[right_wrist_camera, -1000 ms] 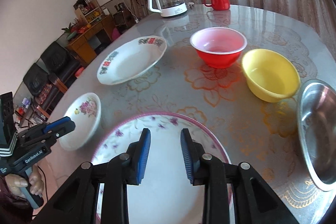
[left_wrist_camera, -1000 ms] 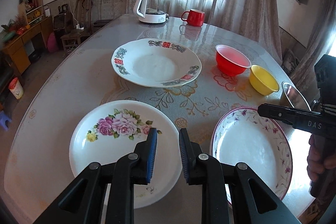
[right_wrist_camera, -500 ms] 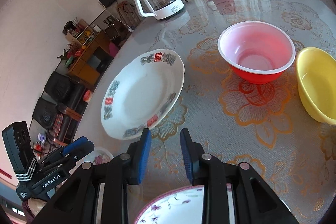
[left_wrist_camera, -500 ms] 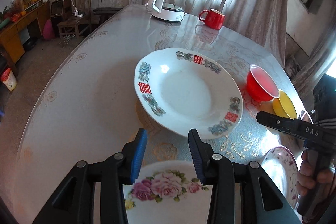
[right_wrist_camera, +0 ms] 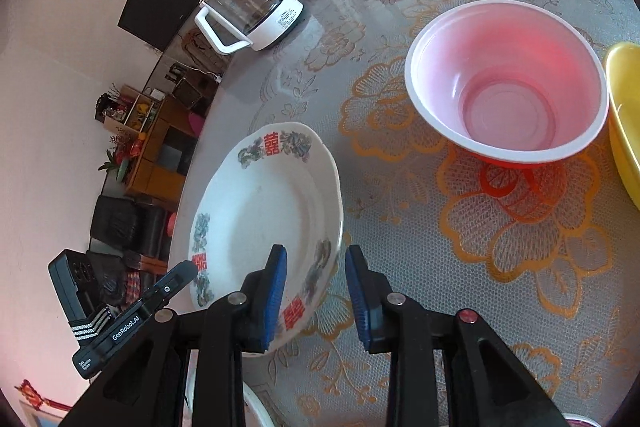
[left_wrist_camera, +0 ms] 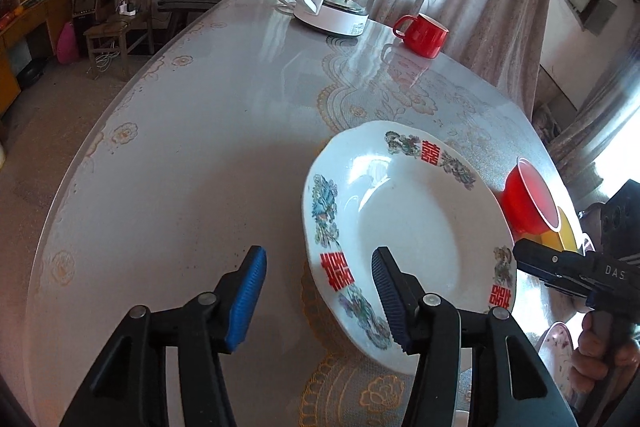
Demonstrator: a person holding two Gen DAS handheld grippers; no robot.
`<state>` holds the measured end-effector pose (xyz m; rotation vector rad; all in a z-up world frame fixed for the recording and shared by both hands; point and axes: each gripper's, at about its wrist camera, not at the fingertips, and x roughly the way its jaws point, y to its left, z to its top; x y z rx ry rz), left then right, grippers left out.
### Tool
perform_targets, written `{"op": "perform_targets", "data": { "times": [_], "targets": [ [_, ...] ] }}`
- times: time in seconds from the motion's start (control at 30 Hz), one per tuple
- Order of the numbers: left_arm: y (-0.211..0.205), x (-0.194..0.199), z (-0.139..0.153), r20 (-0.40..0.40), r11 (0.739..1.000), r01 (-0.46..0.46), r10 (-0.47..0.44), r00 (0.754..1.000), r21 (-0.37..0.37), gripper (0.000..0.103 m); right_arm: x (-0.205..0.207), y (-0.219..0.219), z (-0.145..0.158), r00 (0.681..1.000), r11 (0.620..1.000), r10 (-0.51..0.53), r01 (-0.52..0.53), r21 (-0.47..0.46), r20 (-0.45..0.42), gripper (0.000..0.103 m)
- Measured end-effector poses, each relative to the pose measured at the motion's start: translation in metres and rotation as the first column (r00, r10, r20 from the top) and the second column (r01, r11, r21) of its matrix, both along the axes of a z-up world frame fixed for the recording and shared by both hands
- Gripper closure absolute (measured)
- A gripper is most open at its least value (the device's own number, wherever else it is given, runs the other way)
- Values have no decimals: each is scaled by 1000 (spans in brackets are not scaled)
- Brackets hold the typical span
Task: Organize plates and bowls
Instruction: 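Close both grippers on the rim of the red-character plate and lift it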
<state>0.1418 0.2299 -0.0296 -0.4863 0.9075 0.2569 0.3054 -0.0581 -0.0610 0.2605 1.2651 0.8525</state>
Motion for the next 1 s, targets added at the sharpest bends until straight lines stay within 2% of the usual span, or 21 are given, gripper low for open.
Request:
{"op": "perform_targets", "data": {
  "times": [0.27, 0.33, 0.37, 0.47, 0.53, 0.57, 0.63, 0.73, 0.83, 1.0],
  "targets": [
    [12, 17, -12, -1, 999, 48, -48, 999, -19, 50, 1, 13, -15, 1000, 1000, 16, -16, -21, -8, 70],
    [13, 23, -17, -5, 998, 49, -49, 999, -41, 59, 1, 17, -19, 1000, 1000, 20, -20, -23, -13, 72],
    [13, 25, -16, 3, 998, 47, -47, 999, -35, 61, 2, 20, -21, 1000, 999, 22, -23, -23, -15, 73],
    [14, 33, -16, 14, 996, 60, -60, 998, -70, 77, 2, 26, -26, 999, 999, 32, -33, -26, -20, 77],
    [8, 35, -14, -3, 998, 50, -50, 999, -39, 77, 1, 29, -28, 999, 998, 39, -40, -51, -17, 87],
    [5, 35, -13, -7, 998, 53, -53, 999, -22, 77, 0, 28, -28, 999, 998, 41, -41, -49, -14, 87],
    [-1, 29, -14, -21, 997, 69, -70, 997, -36, 77, -2, 26, -26, 999, 997, 47, -46, -61, 5, 87],
    [-21, 20, -12, -40, 991, 136, -137, 990, -15, 76, -1, 16, -24, 999, 996, 48, -48, -77, 6, 87],
    [-33, 12, -13, -42, 981, 189, -191, 981, -35, 76, 1, 3, -22, 999, 994, 50, -50, -93, 7, 86],
    [-26, 22, -13, -40, 986, 164, -165, 986, -28, 74, 3, -5, -19, 997, 993, 79, -78, -92, 14, 85]
  ]
}}
